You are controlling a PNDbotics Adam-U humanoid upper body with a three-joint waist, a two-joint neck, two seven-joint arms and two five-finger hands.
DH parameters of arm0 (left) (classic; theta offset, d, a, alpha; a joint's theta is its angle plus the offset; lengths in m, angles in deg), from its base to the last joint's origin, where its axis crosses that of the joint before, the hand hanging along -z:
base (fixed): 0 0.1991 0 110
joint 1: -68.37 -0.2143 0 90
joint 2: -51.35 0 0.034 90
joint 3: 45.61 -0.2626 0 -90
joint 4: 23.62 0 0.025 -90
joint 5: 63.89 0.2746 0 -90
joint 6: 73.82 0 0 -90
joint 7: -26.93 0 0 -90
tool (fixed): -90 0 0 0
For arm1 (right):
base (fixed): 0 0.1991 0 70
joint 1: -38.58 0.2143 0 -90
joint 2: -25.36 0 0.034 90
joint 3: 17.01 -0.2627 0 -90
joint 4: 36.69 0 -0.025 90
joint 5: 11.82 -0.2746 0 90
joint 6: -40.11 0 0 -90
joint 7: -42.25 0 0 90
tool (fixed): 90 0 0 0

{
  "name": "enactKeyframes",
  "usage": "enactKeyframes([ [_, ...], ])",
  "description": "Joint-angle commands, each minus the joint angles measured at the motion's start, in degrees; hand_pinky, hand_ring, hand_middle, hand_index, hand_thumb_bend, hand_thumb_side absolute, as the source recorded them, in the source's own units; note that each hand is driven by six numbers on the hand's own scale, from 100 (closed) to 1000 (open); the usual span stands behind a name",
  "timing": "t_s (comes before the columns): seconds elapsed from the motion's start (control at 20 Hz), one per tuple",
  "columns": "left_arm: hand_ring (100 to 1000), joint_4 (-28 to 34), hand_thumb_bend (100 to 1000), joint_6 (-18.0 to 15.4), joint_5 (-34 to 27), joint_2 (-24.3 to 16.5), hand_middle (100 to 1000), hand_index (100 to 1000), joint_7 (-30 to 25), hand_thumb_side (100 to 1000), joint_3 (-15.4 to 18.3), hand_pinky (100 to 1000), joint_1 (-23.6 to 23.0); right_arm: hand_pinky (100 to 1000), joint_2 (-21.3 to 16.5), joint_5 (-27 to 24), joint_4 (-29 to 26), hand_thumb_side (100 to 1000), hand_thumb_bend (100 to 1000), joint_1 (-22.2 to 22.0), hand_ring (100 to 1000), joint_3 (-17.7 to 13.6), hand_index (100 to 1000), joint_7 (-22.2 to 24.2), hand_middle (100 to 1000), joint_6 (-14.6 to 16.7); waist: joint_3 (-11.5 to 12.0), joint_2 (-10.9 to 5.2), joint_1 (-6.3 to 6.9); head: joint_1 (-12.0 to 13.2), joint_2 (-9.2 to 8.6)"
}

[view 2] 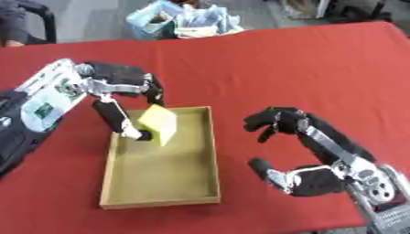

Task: Pick up objects on the table and place them in the box.

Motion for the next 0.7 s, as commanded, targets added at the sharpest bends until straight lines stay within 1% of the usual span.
enactKeyframes([
  [0.05, 776, 1.03, 677, -0.41, 1.78, -0.76, 777, 836, 1.44, 563, 0.32, 799, 0.70, 625, -0.56, -0.48, -0.97, 374, 275, 0.38, 764, -0.14, 830, 0.22, 710, 0.12, 0.15, -0.96, -0.20, -0.09, -0.37],
  [0.15, 783, 2.00, 703, -0.23, 1.99, -1.07, 788, 846, 2.15, 592, 0.66, 807, 0.63, 625, -0.54, -0.42, -0.95, 374, 276, 0.39, 764, -0.26, 832, 0.05, 710, 0.11, 0.29, -1.00, -0.24, -0.12, -0.41],
  [0.3, 767, 3.88, 682, 1.04, 0.79, -1.96, 774, 837, 3.64, 594, 1.77, 793, 0.33, 626, -0.57, -0.31, -0.95, 374, 277, 0.34, 764, -0.46, 834, -0.25, 710, 0.10, 0.65, -1.07, -0.38, -0.16, -0.41],
  [0.35, 758, 4.61, 645, 1.64, 0.16, -2.41, 765, 829, 4.17, 594, 2.20, 785, 0.22, 626, -0.58, -0.22, -0.94, 374, 278, 0.30, 764, -0.57, 838, -0.36, 711, 0.10, 0.83, -1.11, -0.42, -0.18, -0.41],
  [0.4, 755, 5.31, 633, 2.24, -0.41, -2.90, 762, 826, 4.63, 590, 2.56, 782, 0.09, 626, -0.58, -0.11, -0.93, 374, 278, 0.25, 764, -0.71, 839, -0.51, 711, 0.10, 0.99, -1.13, -0.45, -0.18, -0.43],
  [0.45, 746, 5.94, 588, 2.85, -0.92, -3.40, 755, 818, 4.98, 583, 2.90, 775, -0.10, 626, -0.58, 0.00, -0.90, 374, 277, 0.20, 765, -0.87, 842, -0.69, 713, 0.09, 1.13, -1.15, -0.47, -0.20, -0.45],
  [0.55, 730, 7.44, 536, 4.33, -2.23, -4.73, 738, 806, 5.95, 582, 4.11, 761, -0.98, 628, -0.63, 0.34, -0.82, 375, 278, 0.00, 769, -1.43, 846, -1.33, 719, 0.07, 1.47, -1.17, -0.50, -0.28, -0.45],
  [0.6, 720, 8.32, 486, 5.22, -3.17, -5.41, 728, 799, 6.50, 586, 4.89, 755, -1.56, 629, -0.72, 0.56, -0.79, 376, 279, -0.14, 778, -1.77, 852, -1.78, 736, 0.06, 1.67, -1.18, -0.52, -0.33, -0.43],
  [0.7, 707, 10.27, 440, 7.26, -5.20, -6.68, 713, 791, 7.83, 589, 6.50, 745, -2.85, 632, -0.81, 1.06, -0.70, 376, 280, -0.39, 792, -2.39, 862, -2.95, 756, -0.02, 2.00, -1.15, -0.57, -0.35, -0.42],
])
